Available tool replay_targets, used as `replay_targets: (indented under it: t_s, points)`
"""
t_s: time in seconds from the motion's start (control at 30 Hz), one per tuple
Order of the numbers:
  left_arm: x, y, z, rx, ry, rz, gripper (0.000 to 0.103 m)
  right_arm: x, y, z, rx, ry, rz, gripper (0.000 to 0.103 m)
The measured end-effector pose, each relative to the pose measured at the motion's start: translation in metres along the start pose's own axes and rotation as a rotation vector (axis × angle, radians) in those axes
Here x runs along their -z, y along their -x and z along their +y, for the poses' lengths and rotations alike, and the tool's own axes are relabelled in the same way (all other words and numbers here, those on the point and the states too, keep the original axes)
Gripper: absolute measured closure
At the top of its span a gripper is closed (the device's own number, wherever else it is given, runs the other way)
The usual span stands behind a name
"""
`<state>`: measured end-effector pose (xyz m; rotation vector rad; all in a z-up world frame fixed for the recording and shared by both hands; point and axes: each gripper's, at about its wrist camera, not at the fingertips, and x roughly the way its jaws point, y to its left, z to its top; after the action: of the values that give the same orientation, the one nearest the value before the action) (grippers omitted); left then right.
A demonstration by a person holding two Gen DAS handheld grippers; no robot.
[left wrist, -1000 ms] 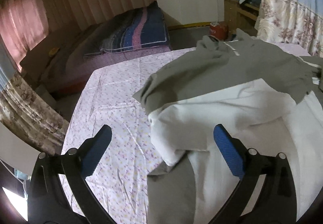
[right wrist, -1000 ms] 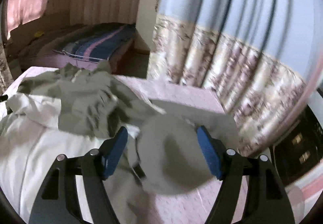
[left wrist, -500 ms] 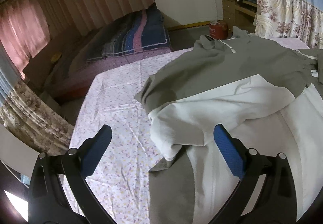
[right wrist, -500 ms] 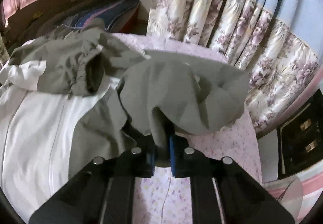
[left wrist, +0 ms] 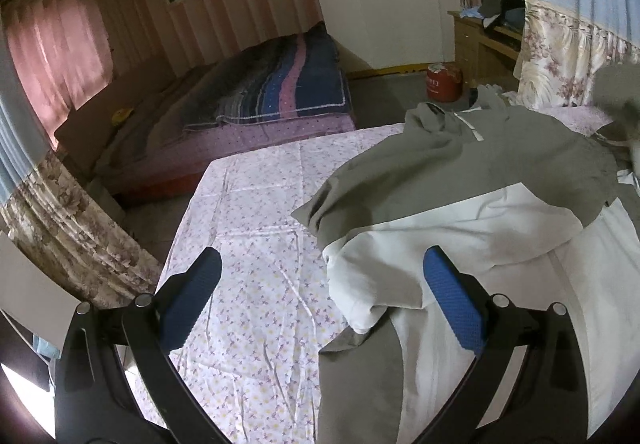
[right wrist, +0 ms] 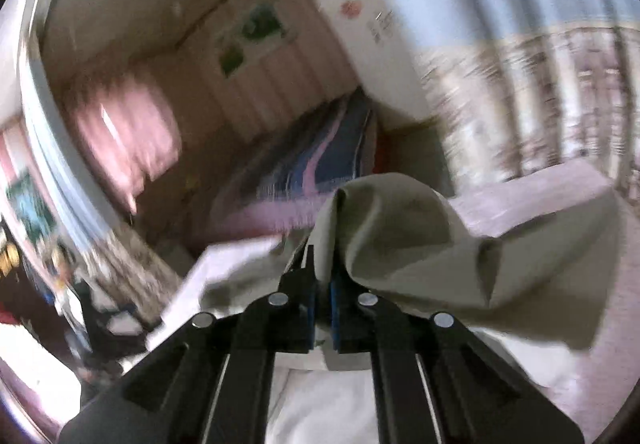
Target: Fold large clothes
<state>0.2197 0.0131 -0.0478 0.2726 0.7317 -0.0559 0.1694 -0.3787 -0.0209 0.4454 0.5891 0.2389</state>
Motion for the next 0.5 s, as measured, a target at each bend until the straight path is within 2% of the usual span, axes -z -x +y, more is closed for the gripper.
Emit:
replay_targets:
  t_s: [0.03,0.1,0.17,0.2,0.23,0.27,0.3,0.4,0.43,0.5]
  points:
    - [0.001,-0.001,0.002,-0.009,0.002,0.002,0.003,0.009,-0.021,0.006,0.002,0.013,0.047,0.098]
    - [0.003,-0.006,0.006,-0.023,0.009,0.02,0.003,0.037,-0.069,0.016,0.062,0.068,0.165,0.098]
    - [0.004,-0.01,0.009,-0.033,0.018,0.041,0.003,0.052,-0.089,0.019,0.086,0.093,0.227,0.094]
    - [0.005,-0.012,0.01,-0.036,0.018,0.051,0.003,0.055,-0.091,0.021,0.093,0.107,0.24,0.079]
    - [0.006,-0.013,0.01,-0.044,0.014,0.058,0.003,0.058,-0.089,0.026,0.091,0.134,0.281,0.056]
    - [0.006,-0.012,0.009,-0.049,0.009,0.058,0.003,0.057,-0.081,0.031,0.084,0.142,0.296,0.047]
    - [0.006,-0.011,0.008,-0.05,0.004,0.057,0.003,0.053,-0.068,0.035,0.069,0.155,0.293,0.041]
    - [0.001,-0.004,-0.002,-0.026,-0.001,0.043,0.003,0.036,-0.022,0.041,0.05,0.219,0.241,0.038]
    - [-0.002,-0.001,-0.009,-0.003,-0.003,0.031,0.003,0.03,-0.006,0.036,0.061,0.231,0.212,0.031]
    - [-0.006,0.005,-0.025,0.041,-0.018,0.013,0.003,0.014,0.027,0.024,0.128,0.256,0.141,0.025]
